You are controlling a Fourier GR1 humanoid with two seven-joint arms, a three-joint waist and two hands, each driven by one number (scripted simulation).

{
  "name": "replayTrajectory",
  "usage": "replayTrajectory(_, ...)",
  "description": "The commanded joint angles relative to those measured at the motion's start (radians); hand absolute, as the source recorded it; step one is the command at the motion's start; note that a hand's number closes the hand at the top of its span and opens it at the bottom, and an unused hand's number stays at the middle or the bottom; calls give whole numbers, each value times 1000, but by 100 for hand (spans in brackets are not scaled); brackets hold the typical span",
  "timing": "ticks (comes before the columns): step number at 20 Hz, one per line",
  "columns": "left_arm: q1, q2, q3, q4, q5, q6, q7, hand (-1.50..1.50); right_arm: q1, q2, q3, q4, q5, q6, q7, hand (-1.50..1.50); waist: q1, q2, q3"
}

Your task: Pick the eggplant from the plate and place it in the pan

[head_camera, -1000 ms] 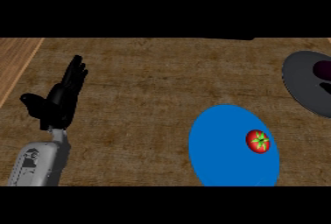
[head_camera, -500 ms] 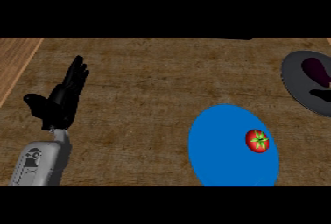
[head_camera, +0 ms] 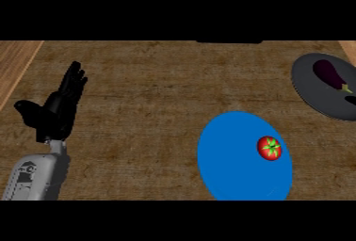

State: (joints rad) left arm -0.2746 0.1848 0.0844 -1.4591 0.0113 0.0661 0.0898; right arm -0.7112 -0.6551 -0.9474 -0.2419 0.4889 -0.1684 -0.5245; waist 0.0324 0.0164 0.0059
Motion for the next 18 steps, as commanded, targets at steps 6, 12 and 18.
replayTrajectory(6, 58, 1, 22, 2, -15, 17, -30, 0, 163, 17, -26, -84, -147, 309, -148, -150, -55, -25, -8)
replayTrajectory(12, 82, -5, 30, 6, -15, 18, -44, 0, 310, 29, -12, -277, -217, 440, -99, -150, -68, -29, -10)
replayTrajectory(18, 45, 3, 20, -77, -9, 22, 63, 0, 454, 165, 33, -596, -259, 495, 44, -150, -68, -30, -11)
